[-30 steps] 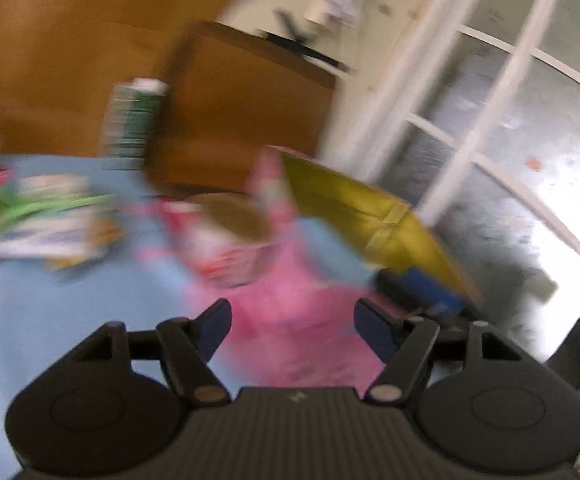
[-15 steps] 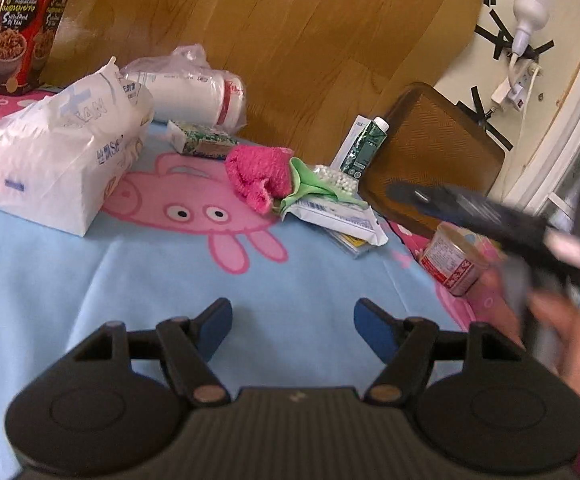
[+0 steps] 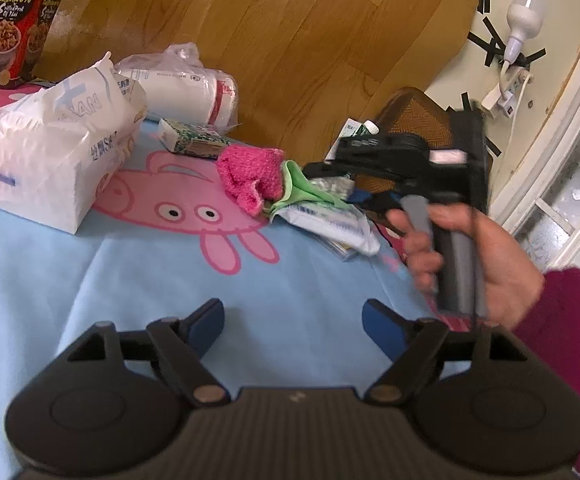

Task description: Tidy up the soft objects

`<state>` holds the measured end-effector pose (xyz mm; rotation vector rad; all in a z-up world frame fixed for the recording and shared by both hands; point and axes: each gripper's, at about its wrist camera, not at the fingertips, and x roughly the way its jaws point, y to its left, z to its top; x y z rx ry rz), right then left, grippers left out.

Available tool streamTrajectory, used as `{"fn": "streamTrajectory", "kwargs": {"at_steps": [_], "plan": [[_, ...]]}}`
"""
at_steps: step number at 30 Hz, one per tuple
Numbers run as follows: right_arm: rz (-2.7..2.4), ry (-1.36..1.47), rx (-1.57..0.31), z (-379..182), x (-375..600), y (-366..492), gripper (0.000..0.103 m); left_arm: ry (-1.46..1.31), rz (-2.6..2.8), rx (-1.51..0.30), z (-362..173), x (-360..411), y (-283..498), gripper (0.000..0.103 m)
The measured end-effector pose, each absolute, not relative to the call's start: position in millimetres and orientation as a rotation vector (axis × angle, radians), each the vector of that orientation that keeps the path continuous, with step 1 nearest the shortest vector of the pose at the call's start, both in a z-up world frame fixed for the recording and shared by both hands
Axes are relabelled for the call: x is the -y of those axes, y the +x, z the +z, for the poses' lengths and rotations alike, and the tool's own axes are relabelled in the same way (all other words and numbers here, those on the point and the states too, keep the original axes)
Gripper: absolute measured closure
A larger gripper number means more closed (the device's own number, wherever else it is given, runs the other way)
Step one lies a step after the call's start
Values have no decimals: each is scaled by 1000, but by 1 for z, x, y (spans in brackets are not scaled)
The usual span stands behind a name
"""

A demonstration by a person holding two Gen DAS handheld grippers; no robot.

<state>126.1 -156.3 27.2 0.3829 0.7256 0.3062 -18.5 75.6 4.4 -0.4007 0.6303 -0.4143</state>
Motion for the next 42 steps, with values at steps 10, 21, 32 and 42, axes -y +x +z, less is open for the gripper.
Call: {"fn": "streamTrajectory", "kwargs": {"at_steps": [10,21,32,42], "plan": [[544,379,-672,11,201,-20,58,-405,-411,-630,4,-74,-20,21],[520,169,-529,-1,206,-117,21,-562,-510,-705,6,-74,-22,16],[517,34,-508,-14,190,-124,49,-420,-631,-896,11,20,-36,41],[236,96,-233,25,273,-141,50,-236,-857,-736,87,145,-13,42]]}}
